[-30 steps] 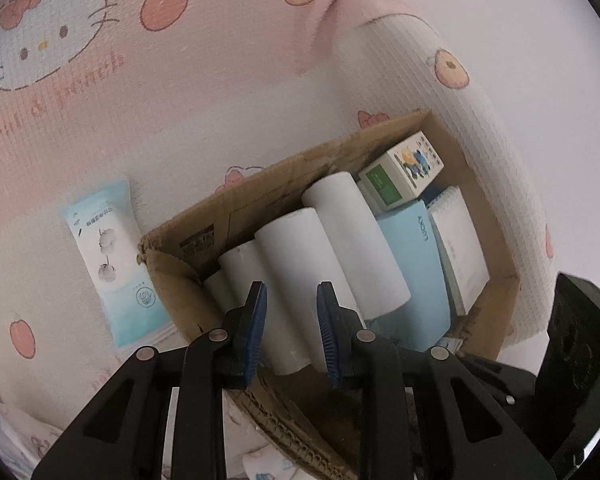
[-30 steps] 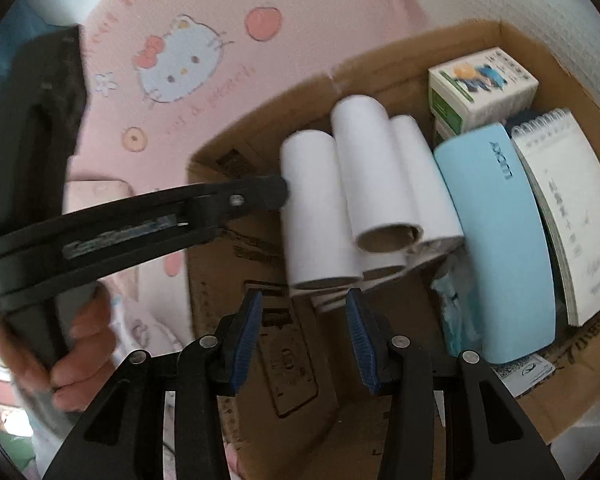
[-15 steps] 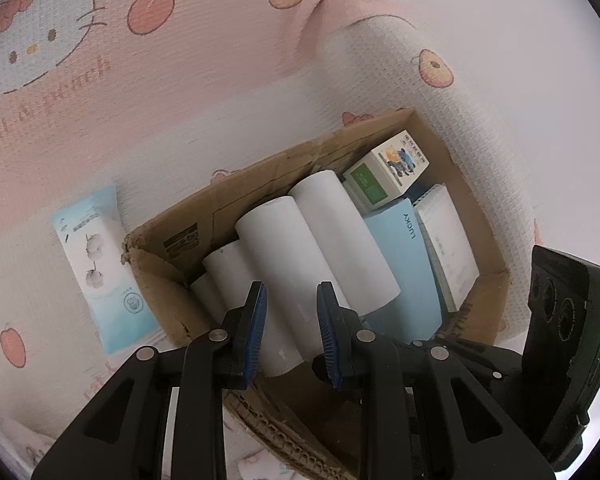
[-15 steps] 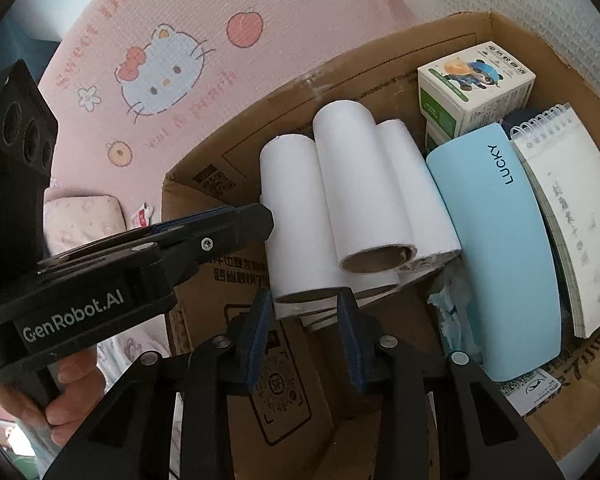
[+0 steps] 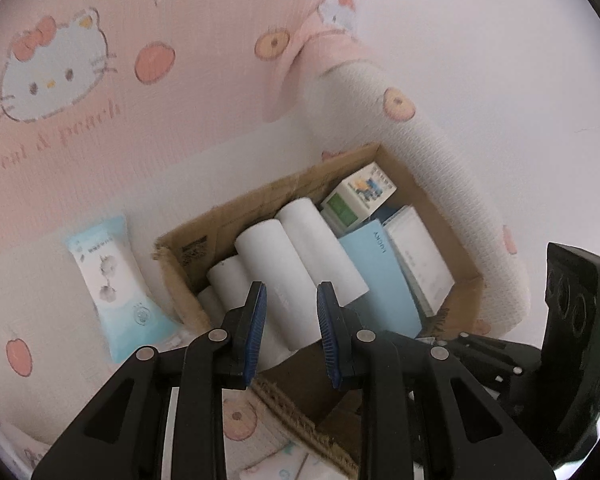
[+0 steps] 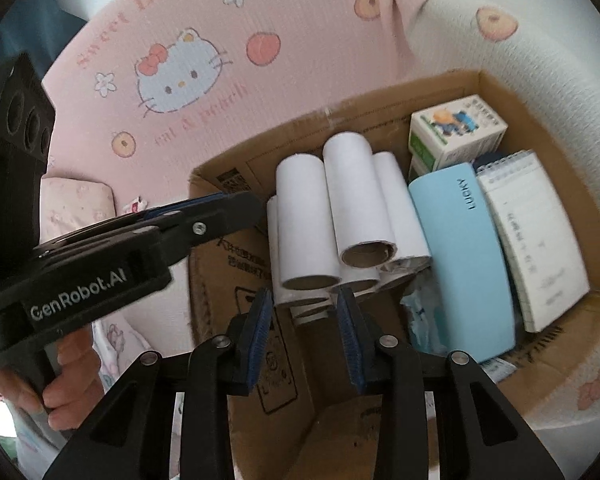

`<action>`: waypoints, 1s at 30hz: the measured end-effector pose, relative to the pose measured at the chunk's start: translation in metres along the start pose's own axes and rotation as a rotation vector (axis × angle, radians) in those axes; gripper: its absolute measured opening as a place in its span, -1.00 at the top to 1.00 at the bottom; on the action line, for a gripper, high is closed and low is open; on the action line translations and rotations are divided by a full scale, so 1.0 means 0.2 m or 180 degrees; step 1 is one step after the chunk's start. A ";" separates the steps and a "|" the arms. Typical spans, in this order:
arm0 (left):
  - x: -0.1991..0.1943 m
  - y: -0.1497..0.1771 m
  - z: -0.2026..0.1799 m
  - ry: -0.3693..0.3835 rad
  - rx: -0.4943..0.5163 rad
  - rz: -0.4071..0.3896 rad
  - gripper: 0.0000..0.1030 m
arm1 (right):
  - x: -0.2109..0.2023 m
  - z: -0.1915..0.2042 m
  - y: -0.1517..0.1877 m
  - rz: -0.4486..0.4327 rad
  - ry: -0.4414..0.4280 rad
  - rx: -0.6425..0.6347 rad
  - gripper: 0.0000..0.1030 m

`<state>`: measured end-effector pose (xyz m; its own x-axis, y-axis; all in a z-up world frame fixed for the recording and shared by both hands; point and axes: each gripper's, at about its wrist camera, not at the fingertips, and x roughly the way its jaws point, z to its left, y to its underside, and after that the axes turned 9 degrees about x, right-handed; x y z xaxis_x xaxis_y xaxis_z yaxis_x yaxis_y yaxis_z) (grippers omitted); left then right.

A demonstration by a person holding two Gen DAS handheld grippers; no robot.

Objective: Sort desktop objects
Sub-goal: 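Withdraw the right tool up and away from the box, then move the right tool to the white-and-blue wipes pack on the sheet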

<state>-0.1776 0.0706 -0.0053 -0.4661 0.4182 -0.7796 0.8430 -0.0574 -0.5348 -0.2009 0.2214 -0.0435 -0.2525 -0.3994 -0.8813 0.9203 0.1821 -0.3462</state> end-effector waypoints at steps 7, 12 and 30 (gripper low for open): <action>-0.21 0.12 0.04 -0.0187 0.0119 -0.0385 0.31 | -0.15 0.05 0.07 -0.0160 0.0092 -0.0038 0.39; -0.28 0.25 0.09 -0.0179 0.0085 -0.0541 0.31 | -0.18 0.13 0.11 -0.0230 0.0301 -0.0296 0.39; -0.26 0.56 0.44 -0.0104 -0.0289 -0.0627 0.31 | -0.09 0.43 0.22 -0.0217 0.0660 -0.0902 0.38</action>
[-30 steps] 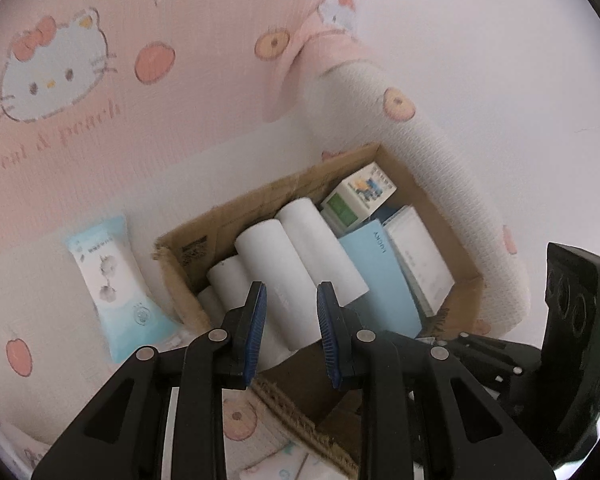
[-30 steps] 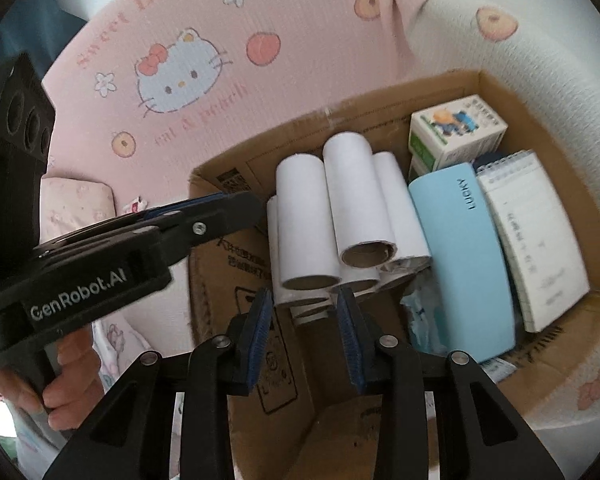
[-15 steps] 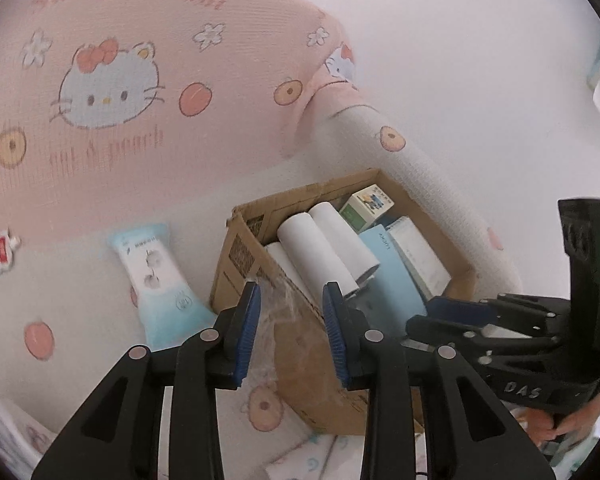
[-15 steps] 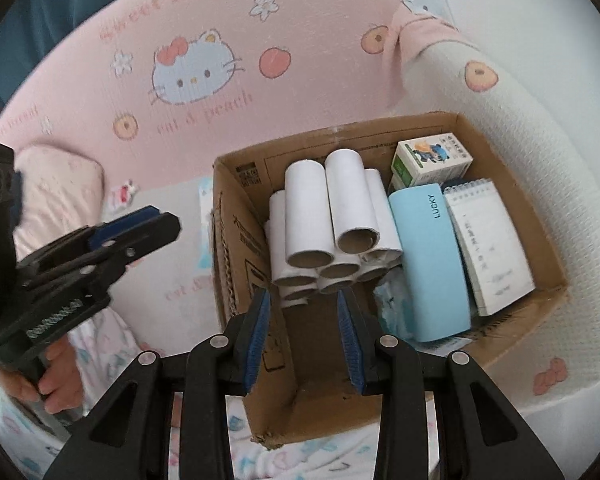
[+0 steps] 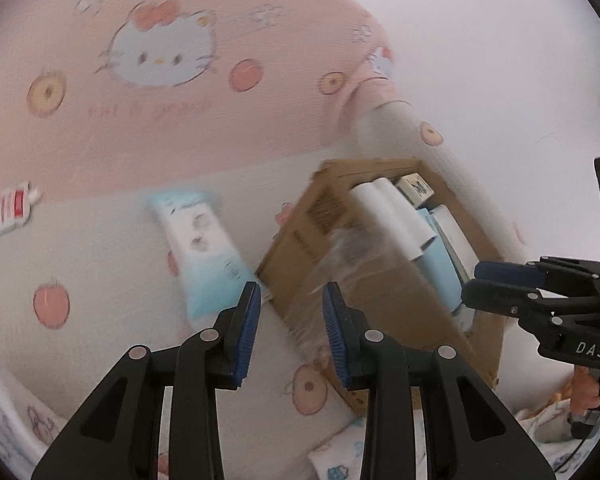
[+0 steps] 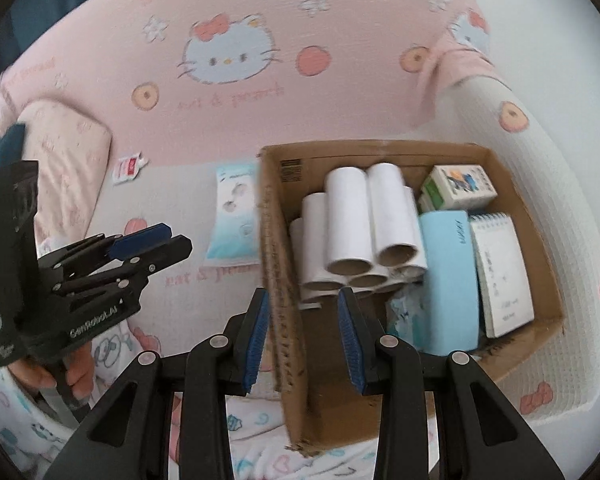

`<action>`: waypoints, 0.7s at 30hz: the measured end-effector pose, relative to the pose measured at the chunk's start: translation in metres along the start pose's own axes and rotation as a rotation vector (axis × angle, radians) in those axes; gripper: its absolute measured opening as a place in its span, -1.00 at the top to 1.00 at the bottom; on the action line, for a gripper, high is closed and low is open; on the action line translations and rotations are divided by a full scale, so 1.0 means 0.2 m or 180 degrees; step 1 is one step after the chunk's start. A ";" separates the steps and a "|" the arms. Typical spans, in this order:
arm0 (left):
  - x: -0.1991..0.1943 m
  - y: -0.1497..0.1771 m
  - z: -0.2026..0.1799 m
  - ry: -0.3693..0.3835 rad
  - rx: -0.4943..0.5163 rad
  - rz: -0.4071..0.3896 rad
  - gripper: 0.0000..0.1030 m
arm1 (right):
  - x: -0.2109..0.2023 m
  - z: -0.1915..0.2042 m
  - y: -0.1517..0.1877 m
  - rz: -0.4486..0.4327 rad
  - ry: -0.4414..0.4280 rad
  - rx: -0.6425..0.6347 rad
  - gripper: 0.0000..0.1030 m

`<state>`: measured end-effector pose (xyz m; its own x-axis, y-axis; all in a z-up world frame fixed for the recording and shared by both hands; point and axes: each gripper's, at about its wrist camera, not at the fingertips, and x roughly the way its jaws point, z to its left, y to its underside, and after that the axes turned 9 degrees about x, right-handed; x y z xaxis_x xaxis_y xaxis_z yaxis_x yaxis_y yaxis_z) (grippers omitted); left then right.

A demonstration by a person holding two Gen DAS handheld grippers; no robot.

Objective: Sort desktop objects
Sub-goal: 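Move the right tool to the white-and-blue wipes pack on the sheet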

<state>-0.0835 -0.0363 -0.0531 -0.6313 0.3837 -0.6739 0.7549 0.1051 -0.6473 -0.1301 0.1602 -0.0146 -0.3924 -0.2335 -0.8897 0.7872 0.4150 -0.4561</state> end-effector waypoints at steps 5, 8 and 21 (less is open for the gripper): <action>0.00 0.07 0.23 -0.0192 -0.0267 0.0048 0.31 | 0.04 0.13 -0.03 0.0025 0.0043 -0.0134 0.38; 0.04 0.11 0.38 -0.0194 -0.0440 0.0106 0.31 | 0.04 0.19 -0.05 -0.0055 -0.0028 -0.0117 0.38; 0.25 0.13 0.77 0.0170 -0.1399 0.0275 0.01 | 0.24 0.66 0.00 -0.0620 -0.0147 -0.0893 -0.17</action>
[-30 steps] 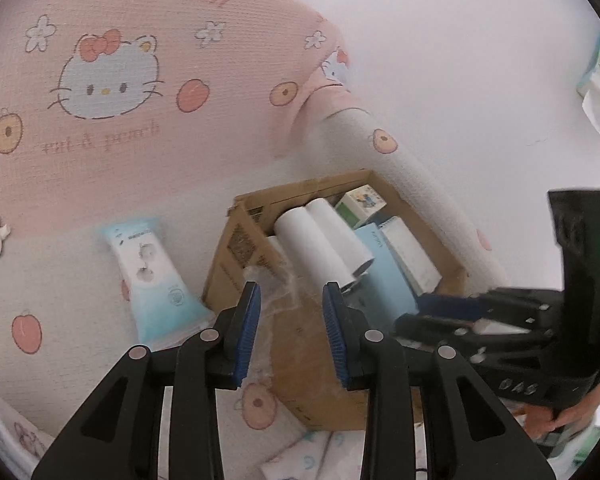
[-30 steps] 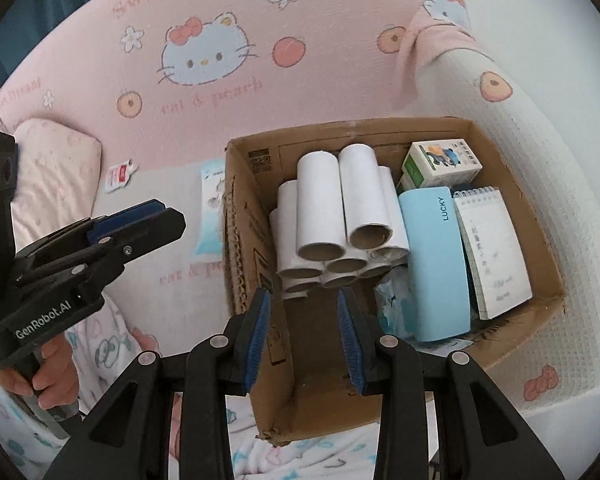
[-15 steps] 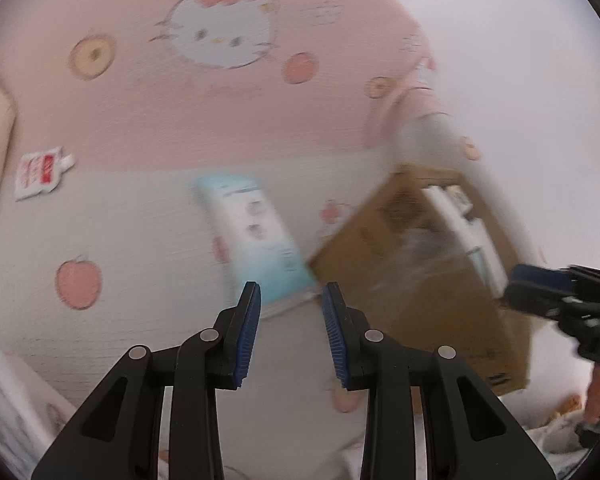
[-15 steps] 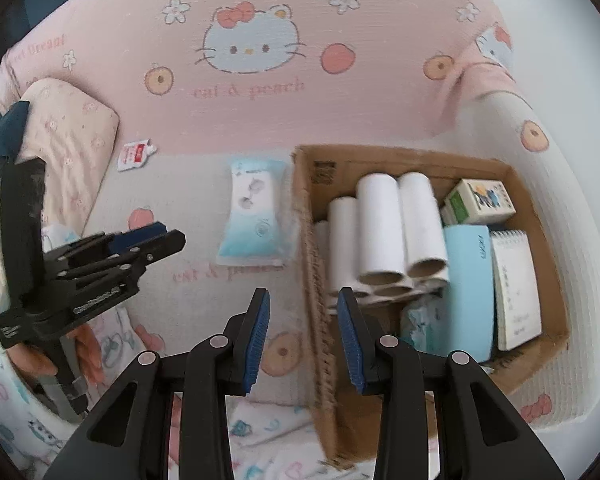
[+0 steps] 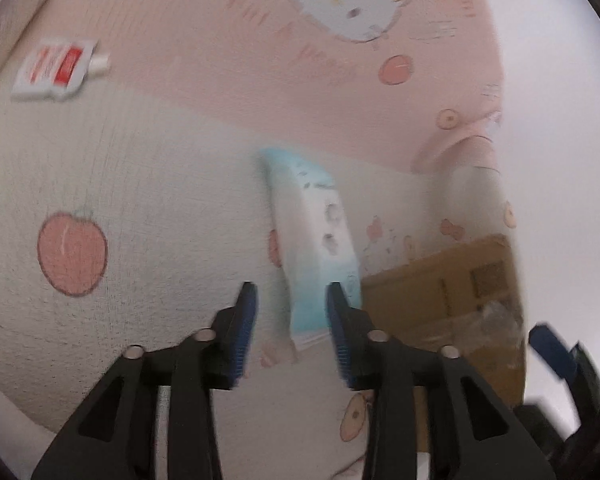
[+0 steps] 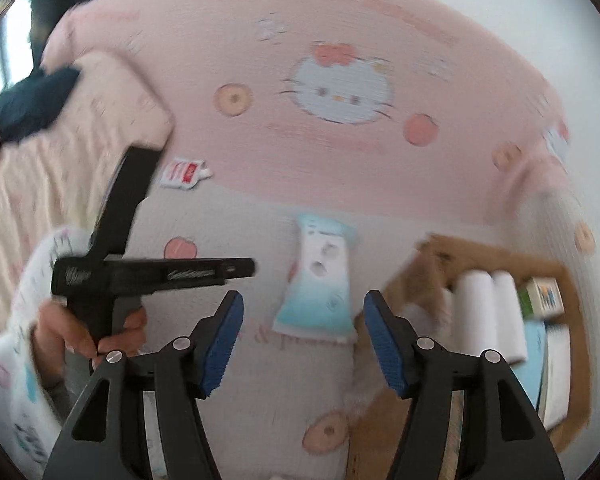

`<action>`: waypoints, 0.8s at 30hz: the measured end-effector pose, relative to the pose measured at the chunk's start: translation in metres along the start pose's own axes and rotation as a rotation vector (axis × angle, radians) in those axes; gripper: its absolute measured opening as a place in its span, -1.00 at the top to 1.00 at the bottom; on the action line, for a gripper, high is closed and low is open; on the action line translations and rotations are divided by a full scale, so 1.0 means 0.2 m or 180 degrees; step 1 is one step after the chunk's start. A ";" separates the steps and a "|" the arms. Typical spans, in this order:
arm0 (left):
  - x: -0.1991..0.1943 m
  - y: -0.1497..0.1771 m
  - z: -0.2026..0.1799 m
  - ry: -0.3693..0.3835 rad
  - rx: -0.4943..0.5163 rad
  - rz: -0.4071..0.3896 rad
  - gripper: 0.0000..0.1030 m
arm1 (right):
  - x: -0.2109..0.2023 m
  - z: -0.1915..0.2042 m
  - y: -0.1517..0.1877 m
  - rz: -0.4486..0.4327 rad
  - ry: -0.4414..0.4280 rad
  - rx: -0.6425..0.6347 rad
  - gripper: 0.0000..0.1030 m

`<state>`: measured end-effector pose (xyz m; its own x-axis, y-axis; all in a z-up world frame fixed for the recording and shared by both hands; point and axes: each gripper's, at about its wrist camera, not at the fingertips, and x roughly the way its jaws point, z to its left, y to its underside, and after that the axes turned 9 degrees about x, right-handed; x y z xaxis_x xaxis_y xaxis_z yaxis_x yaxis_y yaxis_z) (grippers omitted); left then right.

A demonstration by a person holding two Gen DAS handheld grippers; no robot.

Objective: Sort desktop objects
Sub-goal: 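Move the right tool to the white-and-blue wipes pack on the sheet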

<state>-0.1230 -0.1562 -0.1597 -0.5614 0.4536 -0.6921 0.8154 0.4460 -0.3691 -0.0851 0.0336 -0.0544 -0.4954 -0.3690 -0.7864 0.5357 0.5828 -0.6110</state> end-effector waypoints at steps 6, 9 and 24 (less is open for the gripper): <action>0.02 -0.02 0.17 0.0406 -0.0657 -0.0014 -0.08 | 0.27 0.13 0.06 0.0175 0.0260 -0.0331 -0.17; 0.00 -0.03 0.22 0.0489 -0.0850 -0.0137 -0.10 | 0.36 0.16 0.08 0.0181 0.0250 -0.0390 -0.17; 0.19 -0.20 0.29 0.0479 -0.1023 0.0011 -0.10 | 0.78 0.02 -0.11 0.0555 0.0318 0.0069 -0.17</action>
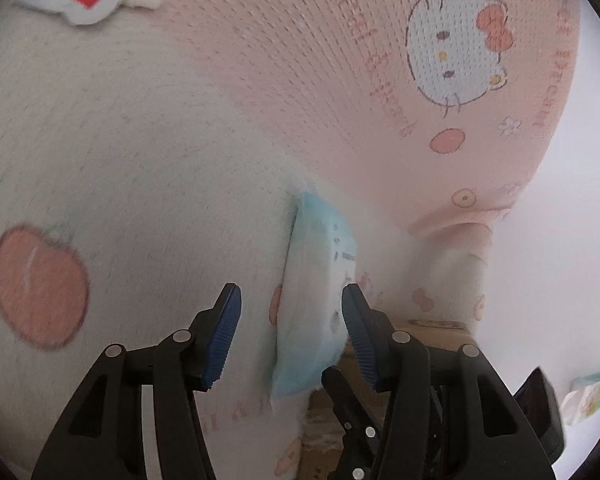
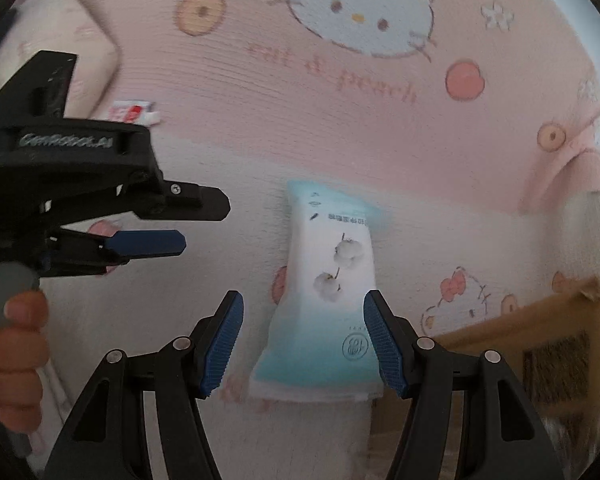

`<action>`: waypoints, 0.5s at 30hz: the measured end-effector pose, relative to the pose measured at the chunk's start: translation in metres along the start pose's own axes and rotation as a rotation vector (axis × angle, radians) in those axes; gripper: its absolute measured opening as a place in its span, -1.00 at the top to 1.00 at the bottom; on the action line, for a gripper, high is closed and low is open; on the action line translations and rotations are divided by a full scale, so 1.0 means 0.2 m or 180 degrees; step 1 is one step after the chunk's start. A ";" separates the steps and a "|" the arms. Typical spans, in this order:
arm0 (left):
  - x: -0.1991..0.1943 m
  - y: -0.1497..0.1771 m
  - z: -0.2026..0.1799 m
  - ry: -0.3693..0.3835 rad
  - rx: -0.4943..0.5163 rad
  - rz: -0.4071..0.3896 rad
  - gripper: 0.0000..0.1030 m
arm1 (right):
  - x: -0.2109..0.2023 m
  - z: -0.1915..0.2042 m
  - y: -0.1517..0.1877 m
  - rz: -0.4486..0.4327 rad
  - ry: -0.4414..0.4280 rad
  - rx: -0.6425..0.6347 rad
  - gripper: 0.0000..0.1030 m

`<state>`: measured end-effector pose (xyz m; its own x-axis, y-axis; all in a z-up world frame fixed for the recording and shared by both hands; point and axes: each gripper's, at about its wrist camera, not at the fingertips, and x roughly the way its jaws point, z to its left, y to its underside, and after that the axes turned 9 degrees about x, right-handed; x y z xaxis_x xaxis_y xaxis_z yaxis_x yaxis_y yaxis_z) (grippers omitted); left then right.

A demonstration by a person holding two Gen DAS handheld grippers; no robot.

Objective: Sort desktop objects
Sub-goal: 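Move the right tool to the white-and-blue wipes pack on the sheet, then close the right tool around the wipes pack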

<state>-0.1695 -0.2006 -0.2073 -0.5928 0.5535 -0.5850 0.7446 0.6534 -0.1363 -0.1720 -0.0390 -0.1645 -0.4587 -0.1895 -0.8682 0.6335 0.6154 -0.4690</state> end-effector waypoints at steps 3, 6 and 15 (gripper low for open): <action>0.07 -0.04 -0.02 -0.0078 0.0085 0.0021 -0.10 | 0.06 -0.02 -0.05 0.0106 -0.0092 0.0153 -0.17; 0.11 -0.06 -0.03 0.0059 0.0088 0.0052 -0.10 | 0.11 -0.04 -0.10 0.0132 -0.0113 0.0223 -0.17; 0.15 -0.10 0.00 0.0367 -0.0043 0.0019 -0.10 | 0.22 -0.04 -0.16 0.0249 0.0071 0.0154 -0.17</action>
<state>-0.2023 -0.1973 -0.2216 -0.6202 0.6126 -0.4899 0.7445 0.6563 -0.1219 -0.2172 -0.0606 -0.1875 -0.4200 -0.1248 -0.8989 0.6970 0.5900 -0.4076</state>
